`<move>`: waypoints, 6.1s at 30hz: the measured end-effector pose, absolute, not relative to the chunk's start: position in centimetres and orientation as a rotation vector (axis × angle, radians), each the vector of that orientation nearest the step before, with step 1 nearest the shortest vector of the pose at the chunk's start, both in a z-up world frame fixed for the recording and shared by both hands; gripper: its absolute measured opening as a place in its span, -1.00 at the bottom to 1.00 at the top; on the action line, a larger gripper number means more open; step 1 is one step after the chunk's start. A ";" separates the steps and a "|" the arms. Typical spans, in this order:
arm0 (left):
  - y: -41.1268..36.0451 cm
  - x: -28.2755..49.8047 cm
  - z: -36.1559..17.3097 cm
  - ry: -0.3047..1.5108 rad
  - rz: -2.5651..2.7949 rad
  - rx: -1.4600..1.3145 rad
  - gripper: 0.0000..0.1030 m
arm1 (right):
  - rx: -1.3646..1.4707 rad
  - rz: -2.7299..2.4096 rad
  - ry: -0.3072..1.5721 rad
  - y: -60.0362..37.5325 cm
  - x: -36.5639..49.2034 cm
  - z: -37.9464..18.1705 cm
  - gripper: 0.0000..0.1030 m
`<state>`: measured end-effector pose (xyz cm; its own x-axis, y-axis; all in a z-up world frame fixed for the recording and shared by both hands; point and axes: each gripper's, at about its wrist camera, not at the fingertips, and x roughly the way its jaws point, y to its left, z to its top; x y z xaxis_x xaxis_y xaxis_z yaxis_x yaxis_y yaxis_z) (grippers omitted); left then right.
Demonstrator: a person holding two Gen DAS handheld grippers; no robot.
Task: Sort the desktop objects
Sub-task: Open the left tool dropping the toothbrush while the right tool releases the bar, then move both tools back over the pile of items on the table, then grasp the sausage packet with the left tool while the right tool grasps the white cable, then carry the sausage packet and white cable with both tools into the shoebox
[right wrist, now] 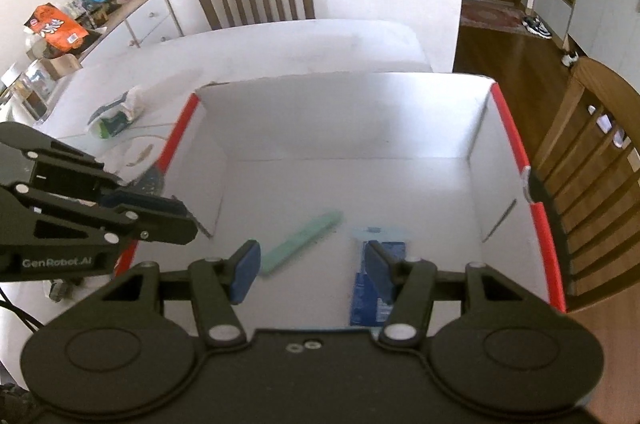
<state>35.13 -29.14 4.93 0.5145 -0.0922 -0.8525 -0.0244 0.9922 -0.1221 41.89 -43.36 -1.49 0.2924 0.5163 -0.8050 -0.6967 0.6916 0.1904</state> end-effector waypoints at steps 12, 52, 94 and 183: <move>-27.3 31.2 6.1 0.981 -0.024 -0.125 -0.83 | -0.194 0.843 0.941 -42.3 38.8 -0.1 0.26; -14.8 15.7 6.1 0.887 0.071 -0.197 0.99 | -0.175 0.866 0.889 -32.2 27.3 1.0 0.51; -2.9 11.5 -3.7 1.040 0.254 -0.224 0.99 | -0.229 0.779 0.990 -25.8 26.1 -5.8 0.51; -3.0 8.8 -0.3 0.870 0.320 -0.259 -0.13 | -0.183 0.727 0.925 -27.5 25.8 -4.3 -0.73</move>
